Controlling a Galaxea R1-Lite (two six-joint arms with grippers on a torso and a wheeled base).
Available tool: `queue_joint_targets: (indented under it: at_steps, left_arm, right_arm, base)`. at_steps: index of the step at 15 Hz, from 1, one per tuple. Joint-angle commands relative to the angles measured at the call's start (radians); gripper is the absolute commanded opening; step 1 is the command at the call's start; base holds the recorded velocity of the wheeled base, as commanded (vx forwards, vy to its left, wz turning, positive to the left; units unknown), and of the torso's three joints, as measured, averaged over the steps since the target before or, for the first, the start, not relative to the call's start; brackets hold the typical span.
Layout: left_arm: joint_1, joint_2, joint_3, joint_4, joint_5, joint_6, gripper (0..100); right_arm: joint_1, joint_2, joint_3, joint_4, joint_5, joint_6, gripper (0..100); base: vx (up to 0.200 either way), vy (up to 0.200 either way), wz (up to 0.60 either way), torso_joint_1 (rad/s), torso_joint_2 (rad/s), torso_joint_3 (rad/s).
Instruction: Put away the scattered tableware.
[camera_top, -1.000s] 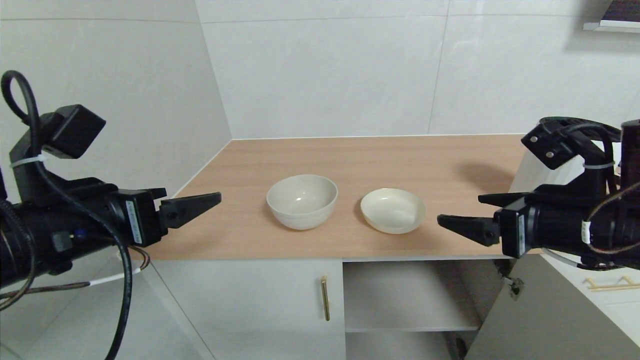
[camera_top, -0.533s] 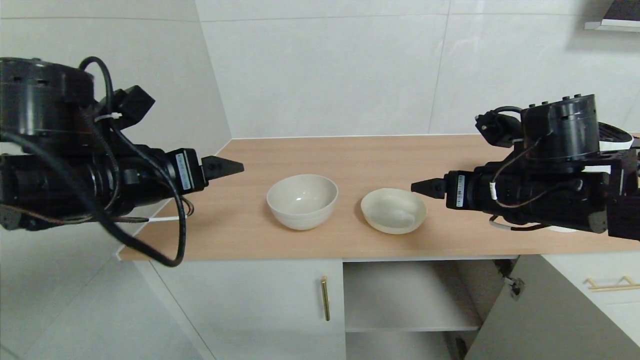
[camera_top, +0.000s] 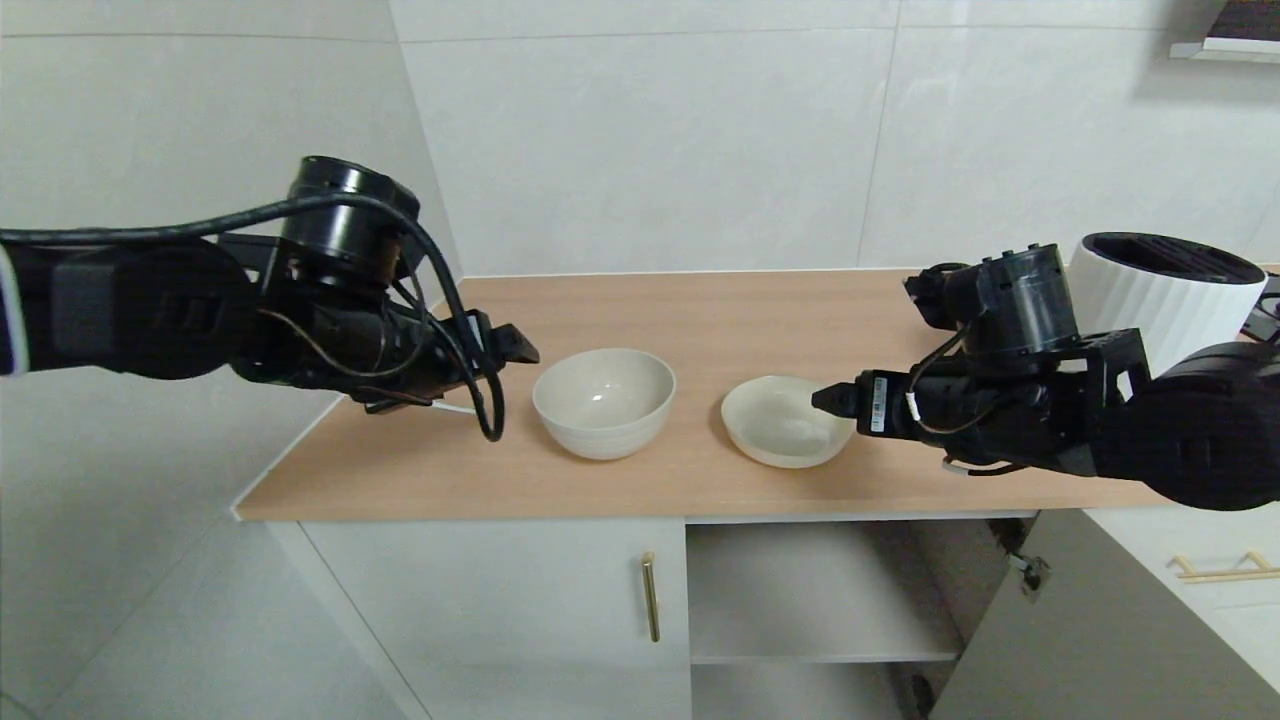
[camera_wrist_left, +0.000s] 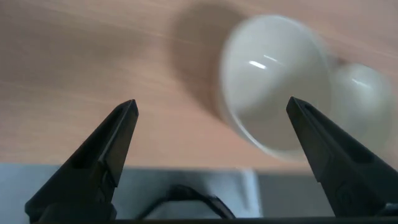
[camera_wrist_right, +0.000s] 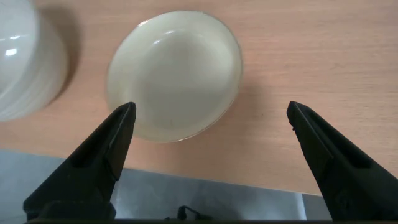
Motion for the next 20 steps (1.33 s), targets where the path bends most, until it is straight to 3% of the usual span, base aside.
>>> queue_joint_targets:
  at_steps: [1,2,9,10,16,20]
  left_arm:
    - [-0.041,0.140,-0.056,0.000,0.106,-0.006,100]
    - [-0.053,0.168,-0.071,0.000,0.141,-0.006,100]
    - [-0.067,0.209,-0.076,-0.069,0.148,-0.007,100]
    - [-0.071,0.217,-0.078,-0.070,0.146,-0.007,0]
    - [-0.091,0.192,-0.073,-0.072,0.148,-0.007,0]
    - [-0.091,0.040,-0.027,-0.070,0.146,-0.029,0]
  right_arm:
    - [0.000,0.015,-0.003,-0.002,-0.003,0.000,100]
    - [0.000,0.013,-0.003,-0.004,-0.005,0.002,100]
    - [0.000,-0.001,-0.003,-0.016,-0.005,0.003,100]
    - [0.000,-0.004,-0.001,-0.019,-0.005,0.003,100]
    - [-0.001,-0.002,-0.003,-0.018,-0.003,0.000,100]
    - [-0.001,0.039,-0.007,-0.018,-0.005,0.000,100]
  base:
    - [0.000,0.000,0.00,0.000,0.00,0.000]
    - [0.000,0.000,0.00,0.000,0.00,0.000]
    - [0.000,0.000,0.00,0.000,0.00,0.000]
    - [0.000,0.000,0.00,0.000,0.00,0.000]
    - [0.000,0.000,0.00,0.000,0.00,0.000]
    - [0.000,0.000,0.00,0.000,0.00,0.000]
